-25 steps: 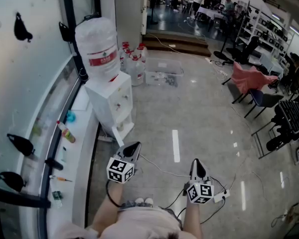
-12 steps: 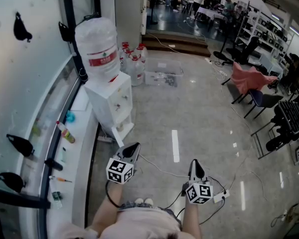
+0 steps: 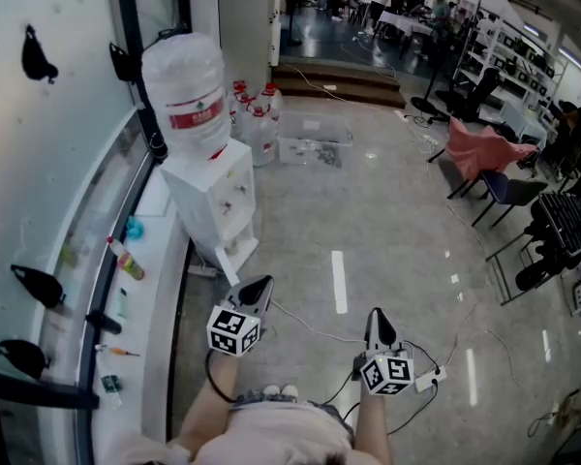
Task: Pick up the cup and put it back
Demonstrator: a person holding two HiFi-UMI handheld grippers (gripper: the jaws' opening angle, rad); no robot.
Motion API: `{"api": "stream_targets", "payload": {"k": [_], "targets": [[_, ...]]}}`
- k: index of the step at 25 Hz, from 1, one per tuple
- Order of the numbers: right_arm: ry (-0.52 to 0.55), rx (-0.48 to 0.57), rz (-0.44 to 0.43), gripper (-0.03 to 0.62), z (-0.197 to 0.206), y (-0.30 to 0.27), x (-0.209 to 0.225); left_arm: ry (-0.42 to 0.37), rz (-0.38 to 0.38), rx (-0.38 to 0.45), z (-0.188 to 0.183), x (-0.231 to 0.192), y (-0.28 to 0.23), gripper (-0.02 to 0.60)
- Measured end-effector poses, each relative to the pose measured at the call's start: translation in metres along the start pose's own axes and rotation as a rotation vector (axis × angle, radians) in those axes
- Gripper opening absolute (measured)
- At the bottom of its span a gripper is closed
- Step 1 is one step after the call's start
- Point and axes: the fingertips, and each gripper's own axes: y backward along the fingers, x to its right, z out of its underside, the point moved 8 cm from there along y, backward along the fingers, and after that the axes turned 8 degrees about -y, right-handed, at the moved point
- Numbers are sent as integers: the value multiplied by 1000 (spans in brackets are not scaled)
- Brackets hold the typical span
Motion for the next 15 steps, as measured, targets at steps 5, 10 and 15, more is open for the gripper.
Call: {"api": "stream_targets", "payload": {"k": [5,10,15], "targets": [[-3,14,-46,70,-2,-5,-7,3,1,-2,0,-2,0,25],[-15,28,-79,226,-4,-9,-13,7,-5,-4,1,-5,3,25],[-26,34,-78,353,-4,-12,-14,10,-12,-6,3,-6,3,25]]}}
